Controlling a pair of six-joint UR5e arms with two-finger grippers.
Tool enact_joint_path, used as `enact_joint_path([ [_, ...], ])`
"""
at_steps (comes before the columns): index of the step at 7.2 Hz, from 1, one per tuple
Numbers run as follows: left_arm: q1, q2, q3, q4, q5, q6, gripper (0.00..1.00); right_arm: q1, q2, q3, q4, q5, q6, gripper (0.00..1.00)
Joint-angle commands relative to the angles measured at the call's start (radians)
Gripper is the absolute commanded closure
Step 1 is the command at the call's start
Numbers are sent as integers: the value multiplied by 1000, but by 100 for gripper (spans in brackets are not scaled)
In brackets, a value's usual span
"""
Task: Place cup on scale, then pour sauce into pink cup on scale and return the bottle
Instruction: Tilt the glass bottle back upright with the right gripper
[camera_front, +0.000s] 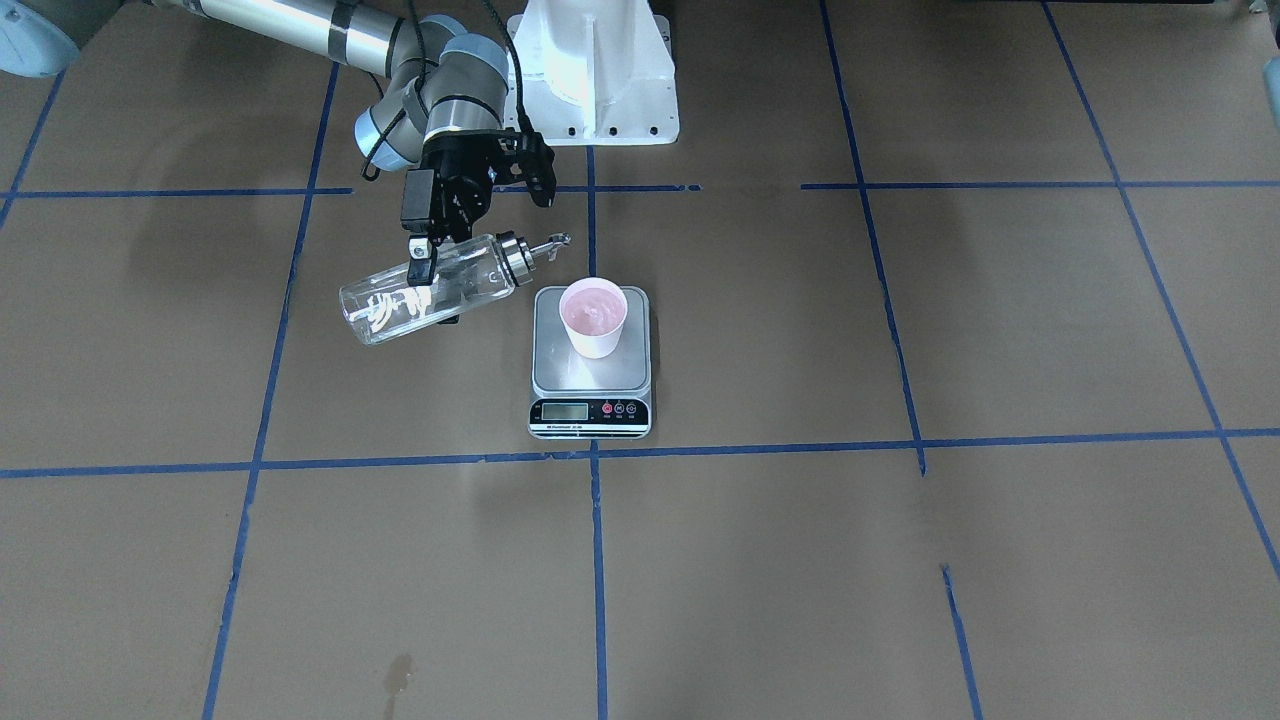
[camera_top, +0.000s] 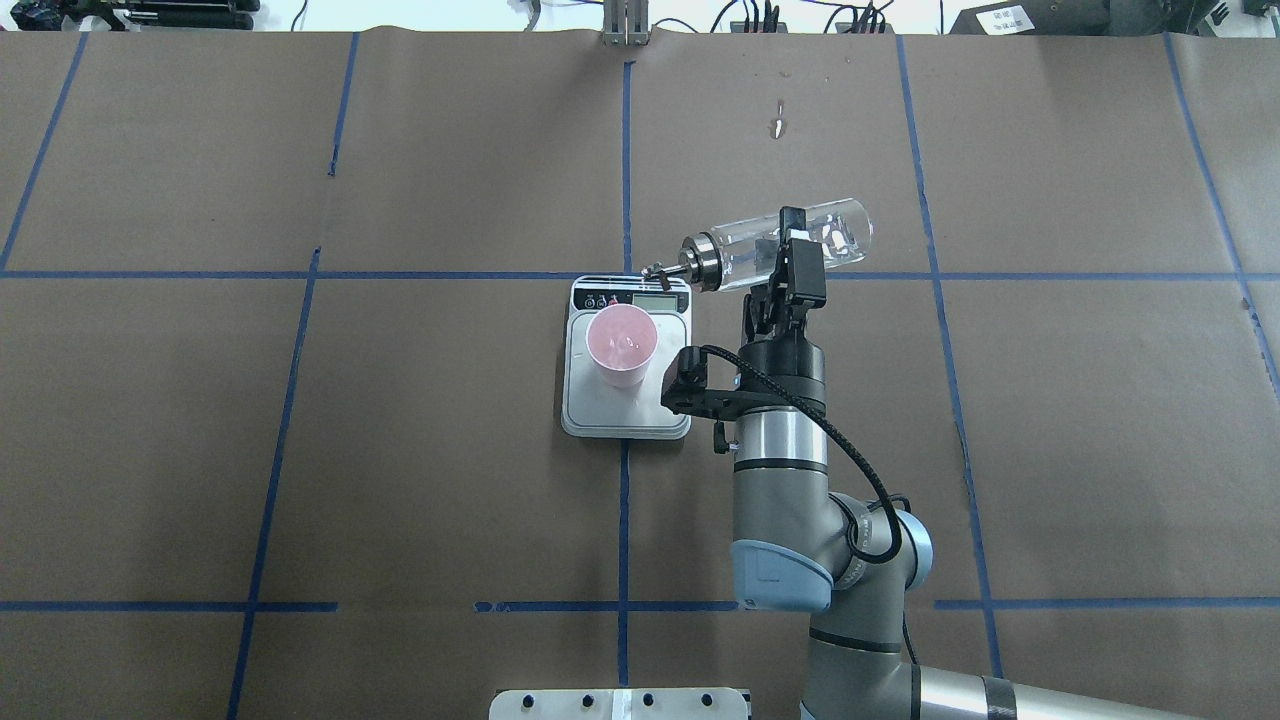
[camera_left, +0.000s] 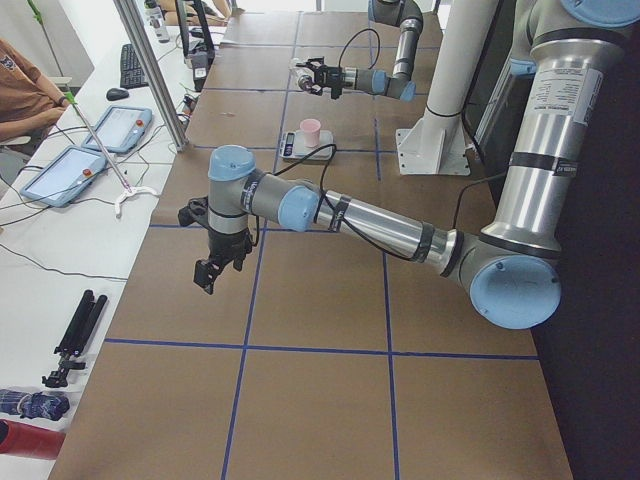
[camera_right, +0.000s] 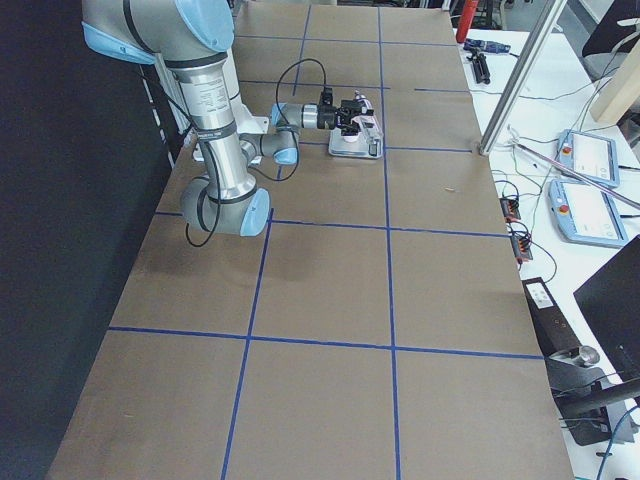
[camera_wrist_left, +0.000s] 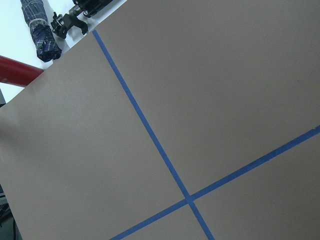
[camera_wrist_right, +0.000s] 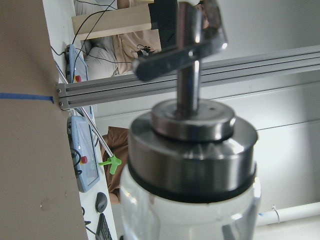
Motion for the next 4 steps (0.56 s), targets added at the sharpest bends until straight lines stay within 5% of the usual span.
enact_joint_path([
  [1,-62,33,87,-11,-140,139,0,2,-2,22,52,8,4,100],
  [4,-64,37,175,-122,-161,142,0,3,-30,30,52,68,254,100],
])
